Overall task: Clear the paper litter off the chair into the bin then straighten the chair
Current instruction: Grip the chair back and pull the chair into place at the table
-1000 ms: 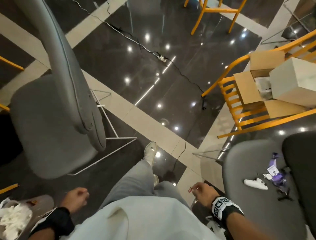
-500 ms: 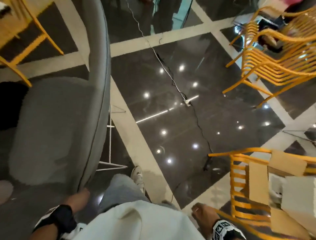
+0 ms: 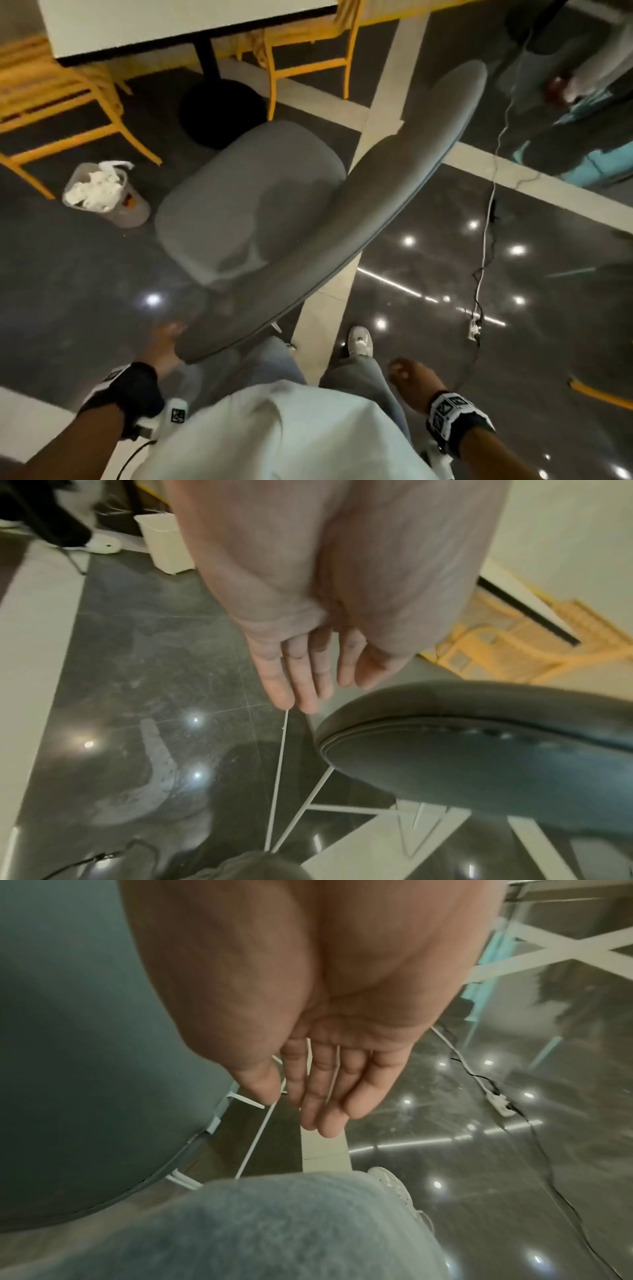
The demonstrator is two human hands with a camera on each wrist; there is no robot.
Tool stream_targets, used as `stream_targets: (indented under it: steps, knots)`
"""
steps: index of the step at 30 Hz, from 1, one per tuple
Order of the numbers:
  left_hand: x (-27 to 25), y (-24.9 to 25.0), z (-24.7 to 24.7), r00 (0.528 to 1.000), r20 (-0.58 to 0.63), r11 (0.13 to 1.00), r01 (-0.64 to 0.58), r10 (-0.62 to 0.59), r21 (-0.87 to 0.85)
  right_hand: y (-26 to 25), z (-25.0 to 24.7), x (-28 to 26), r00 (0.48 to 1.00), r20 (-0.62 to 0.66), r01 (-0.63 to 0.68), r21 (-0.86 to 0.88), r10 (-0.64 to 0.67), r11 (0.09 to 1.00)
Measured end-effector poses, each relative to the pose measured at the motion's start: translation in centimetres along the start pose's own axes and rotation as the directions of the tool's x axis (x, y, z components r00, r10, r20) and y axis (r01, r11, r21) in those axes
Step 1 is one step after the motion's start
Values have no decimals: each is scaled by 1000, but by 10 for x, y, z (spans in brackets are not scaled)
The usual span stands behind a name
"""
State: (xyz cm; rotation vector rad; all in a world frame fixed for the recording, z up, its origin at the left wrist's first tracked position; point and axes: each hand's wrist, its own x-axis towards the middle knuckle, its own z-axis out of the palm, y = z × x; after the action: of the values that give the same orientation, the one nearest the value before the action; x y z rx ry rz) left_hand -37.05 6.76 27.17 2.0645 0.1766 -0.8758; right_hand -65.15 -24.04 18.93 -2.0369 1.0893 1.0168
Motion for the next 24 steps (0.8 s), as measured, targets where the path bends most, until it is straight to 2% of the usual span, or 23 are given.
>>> stream_targets:
  steps: [1, 3, 4, 6, 8, 10, 13, 14, 16, 18, 20, 22, 24]
  knots:
    - [-3, -12, 1, 1000, -13, 999, 20, -20, -36, 1, -13, 14, 1000, 9, 27, -32, -27, 999]
    - [-3, -25, 1, 991, -115, 991, 52, -66, -120, 0, -41, 42, 995, 44, 95, -108, -91, 990]
    - [-12, -20, -1, 986, -141, 975, 56, -88, -216, 0, -55, 55, 988, 68, 146, -148, -137, 978]
    - [-30, -18, -2, 970, -239, 988, -1, -36, -154, 0, -85, 78, 967, 128, 245, -246, -219, 938]
    - [-54, 7, -2, 936, -352, 957, -74, -31, -281, 1, -118, 96, 941, 176, 335, -338, -291, 880]
    - [-76, 43, -3, 888, -460, 928, -178, 8, -327, 3, -146, 111, 921, 200, 389, -379, -336, 840]
    - [-111, 95, 14, 827, -538, 956, -268, 162, -124, 1, -186, 132, 877, 192, 479, -422, -441, 770]
    - [-117, 109, 26, 813, -546, 966, -258, 201, -28, -3, -198, 134, 859, 178, 508, -423, -481, 750]
    - [-120, 140, 59, 805, -550, 974, -157, 223, 165, -23, -222, 122, 802, 166, 584, -419, -574, 695]
    - [-112, 162, 98, 765, -578, 904, -12, 284, 427, -42, -243, 104, 731, 140, 656, -411, -668, 633]
    - [-100, 169, 126, 670, -648, 783, 159, 362, 601, -58, -262, 83, 603, 54, 765, -323, -796, 558]
    - [-96, 166, 132, 600, -707, 765, 230, 375, 601, -74, -279, 58, 436, -52, 861, -268, -899, 433]
    - [-95, 159, 132, 566, -713, 767, 205, 414, 608, -91, -296, 30, 216, -137, 921, -301, -967, 248]
